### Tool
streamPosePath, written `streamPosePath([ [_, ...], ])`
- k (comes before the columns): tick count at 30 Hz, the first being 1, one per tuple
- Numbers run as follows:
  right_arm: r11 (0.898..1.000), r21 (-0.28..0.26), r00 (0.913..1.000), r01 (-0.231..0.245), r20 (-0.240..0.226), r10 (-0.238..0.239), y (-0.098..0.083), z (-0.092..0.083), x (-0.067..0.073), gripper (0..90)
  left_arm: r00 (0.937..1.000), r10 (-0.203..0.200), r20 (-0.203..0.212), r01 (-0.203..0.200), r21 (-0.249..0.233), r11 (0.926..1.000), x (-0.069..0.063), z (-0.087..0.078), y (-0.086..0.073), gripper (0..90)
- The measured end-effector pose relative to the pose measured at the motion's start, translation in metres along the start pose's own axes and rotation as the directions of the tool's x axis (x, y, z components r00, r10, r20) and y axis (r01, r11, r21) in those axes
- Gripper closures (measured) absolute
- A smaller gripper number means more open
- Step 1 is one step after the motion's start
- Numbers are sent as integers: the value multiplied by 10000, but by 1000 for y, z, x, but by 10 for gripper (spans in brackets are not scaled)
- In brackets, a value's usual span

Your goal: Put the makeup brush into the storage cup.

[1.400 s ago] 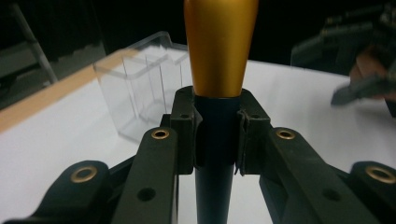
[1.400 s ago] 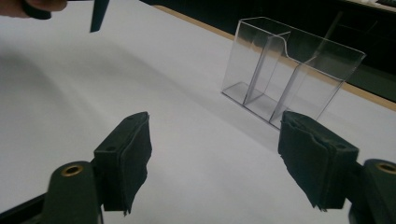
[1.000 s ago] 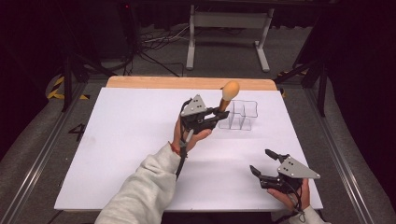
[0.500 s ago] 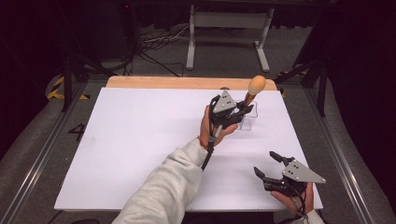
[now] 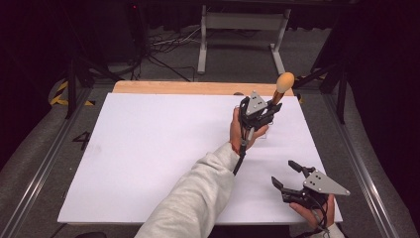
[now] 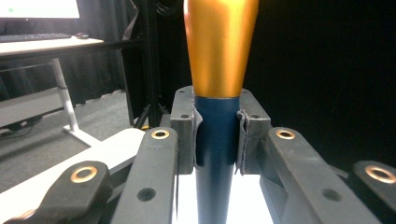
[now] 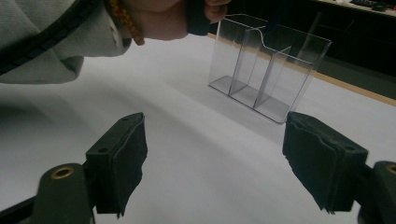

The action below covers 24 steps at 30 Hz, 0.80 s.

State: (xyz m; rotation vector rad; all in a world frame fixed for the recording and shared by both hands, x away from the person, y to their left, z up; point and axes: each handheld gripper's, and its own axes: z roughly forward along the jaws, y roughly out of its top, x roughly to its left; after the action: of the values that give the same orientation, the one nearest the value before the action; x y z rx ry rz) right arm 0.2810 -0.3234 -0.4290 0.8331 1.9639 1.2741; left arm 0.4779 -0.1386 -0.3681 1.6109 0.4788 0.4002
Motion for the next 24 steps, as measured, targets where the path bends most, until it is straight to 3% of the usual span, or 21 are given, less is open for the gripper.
streamPosePath([
  [3, 10000, -34, 10000, -20, -64, 20, 0, 0, 1, 227, 9995, 138, -274, -134, 143, 9998, 0, 8, -3, 736],
  [9, 10000, -87, 10000, -6, -91, 5, 0, -2, 0, 227, 9982, -46, -603, 59, 211, 9998, 2, 17, -9, 736],
  [14, 9999, -114, 9999, 17, -134, -19, 1, -1, 1, 227, 9920, -73, -1259, 80, 51, 10000, 3, 22, -6, 736],
  [20, 10000, -44, 9997, 74, -251, -75, 1, 0, 3, 228, 9921, -96, -1253, 100, 30, 9999, 0, 29, -6, 736],
  [24, 10000, -55, 9995, -72, -300, 70, 1, 0, 2, 229, 9879, -106, -1549, 163, 352, 9992, 2, 34, -14, 736],
])
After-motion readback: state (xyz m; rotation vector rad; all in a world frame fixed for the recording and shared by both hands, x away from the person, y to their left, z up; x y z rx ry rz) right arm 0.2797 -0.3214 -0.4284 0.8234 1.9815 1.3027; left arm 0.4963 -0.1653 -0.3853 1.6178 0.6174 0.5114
